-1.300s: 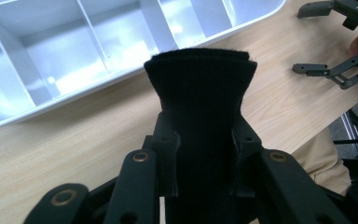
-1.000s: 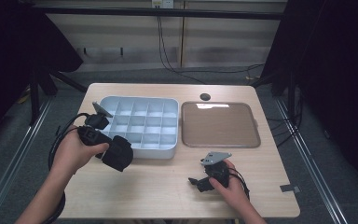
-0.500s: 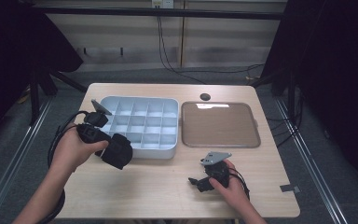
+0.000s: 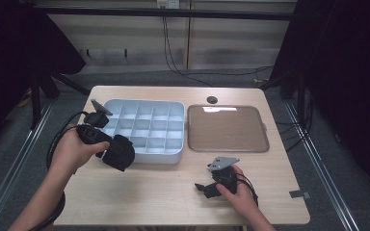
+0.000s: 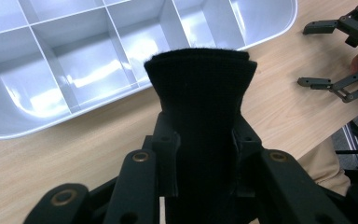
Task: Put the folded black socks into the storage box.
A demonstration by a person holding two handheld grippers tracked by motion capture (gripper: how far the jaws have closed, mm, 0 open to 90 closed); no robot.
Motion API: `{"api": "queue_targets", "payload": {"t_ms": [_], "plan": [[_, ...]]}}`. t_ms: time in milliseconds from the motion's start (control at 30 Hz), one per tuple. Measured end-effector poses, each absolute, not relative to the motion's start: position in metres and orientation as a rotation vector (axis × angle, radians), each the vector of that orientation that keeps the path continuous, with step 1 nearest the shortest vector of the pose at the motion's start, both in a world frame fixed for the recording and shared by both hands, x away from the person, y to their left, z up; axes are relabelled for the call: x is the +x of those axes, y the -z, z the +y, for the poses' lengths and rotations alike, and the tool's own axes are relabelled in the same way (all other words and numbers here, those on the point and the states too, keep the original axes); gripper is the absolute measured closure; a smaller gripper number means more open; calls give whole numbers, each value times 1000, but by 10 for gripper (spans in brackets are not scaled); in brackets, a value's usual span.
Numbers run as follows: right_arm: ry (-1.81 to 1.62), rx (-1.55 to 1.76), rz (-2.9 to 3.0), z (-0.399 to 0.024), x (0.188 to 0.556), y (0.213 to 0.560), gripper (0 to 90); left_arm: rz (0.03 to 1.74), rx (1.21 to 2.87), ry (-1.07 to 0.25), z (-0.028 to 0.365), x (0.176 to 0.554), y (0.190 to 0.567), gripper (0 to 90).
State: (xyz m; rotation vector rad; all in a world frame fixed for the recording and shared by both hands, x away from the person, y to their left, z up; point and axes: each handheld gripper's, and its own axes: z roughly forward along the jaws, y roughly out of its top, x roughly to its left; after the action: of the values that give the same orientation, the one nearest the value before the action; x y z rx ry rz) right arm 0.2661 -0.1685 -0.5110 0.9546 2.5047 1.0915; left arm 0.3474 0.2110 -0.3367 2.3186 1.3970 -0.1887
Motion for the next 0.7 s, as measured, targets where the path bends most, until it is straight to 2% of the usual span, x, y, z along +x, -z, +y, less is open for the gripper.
{"api": "queue_targets", "payload": {"t_ms": [700], "plan": [[-1092, 953, 2504, -169, 266, 511, 129, 1435, 2255, 144, 227, 368, 321, 692]]}}
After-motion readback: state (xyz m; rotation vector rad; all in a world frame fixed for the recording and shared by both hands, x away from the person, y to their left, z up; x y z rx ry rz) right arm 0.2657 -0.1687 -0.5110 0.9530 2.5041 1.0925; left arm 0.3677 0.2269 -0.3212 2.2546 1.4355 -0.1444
